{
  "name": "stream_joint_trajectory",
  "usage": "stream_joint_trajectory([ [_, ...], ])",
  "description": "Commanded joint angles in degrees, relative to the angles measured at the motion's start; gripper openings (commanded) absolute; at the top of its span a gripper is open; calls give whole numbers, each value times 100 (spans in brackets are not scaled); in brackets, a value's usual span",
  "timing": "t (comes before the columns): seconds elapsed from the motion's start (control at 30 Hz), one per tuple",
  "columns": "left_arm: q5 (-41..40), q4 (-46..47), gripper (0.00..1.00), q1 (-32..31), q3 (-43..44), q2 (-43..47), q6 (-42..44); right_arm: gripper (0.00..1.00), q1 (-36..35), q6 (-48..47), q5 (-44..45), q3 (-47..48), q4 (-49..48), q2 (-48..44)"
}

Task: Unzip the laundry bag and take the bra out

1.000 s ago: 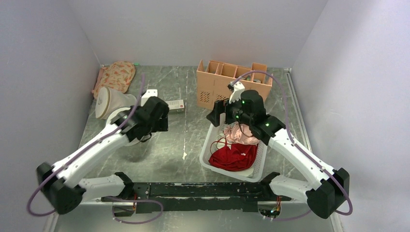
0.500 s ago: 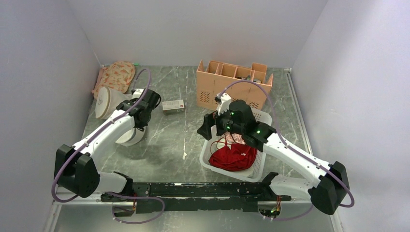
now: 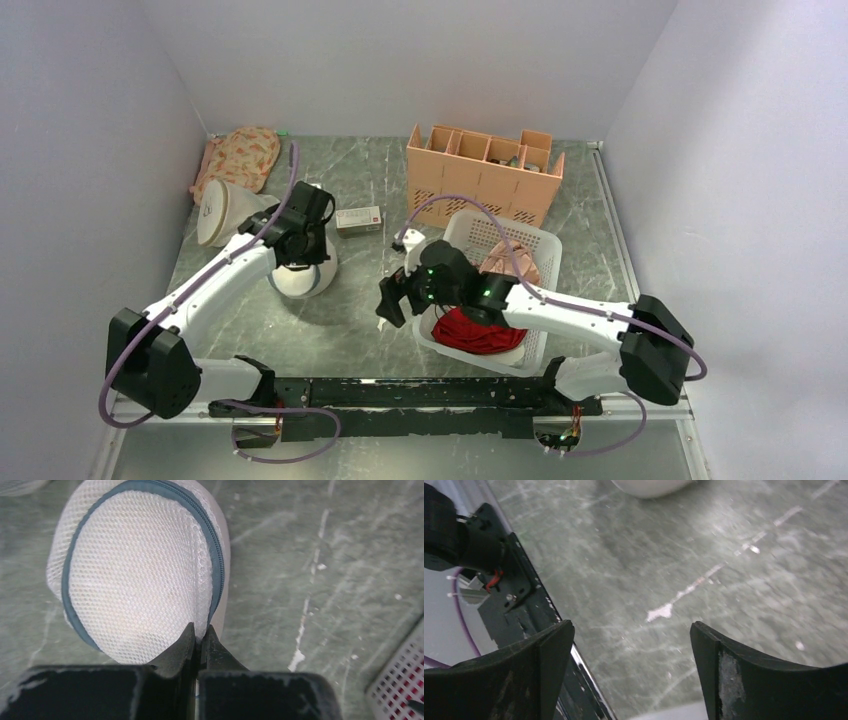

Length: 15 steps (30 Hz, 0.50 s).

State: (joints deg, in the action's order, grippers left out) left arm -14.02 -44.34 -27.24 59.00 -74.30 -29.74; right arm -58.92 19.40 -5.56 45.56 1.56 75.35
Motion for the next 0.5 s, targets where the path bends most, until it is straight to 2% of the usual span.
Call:
stream_joint_trajectory([
  [0.0,660,247,7,-537,264,-94,-469,82,-207,111,-39,-169,-1364,227],
  [0.17,1233,792,12,-957,248,-171,-664,79,-234,378,-108,-271,-2003,451],
  [0.3,1528,1056,12,-1021,304,-387,-759,79,-224,540,589,-374,-1792,233],
  [0.47,1689,1292,54,-1070,416,-265,-704,81,-193,727,1191,-675,-1547,-107],
])
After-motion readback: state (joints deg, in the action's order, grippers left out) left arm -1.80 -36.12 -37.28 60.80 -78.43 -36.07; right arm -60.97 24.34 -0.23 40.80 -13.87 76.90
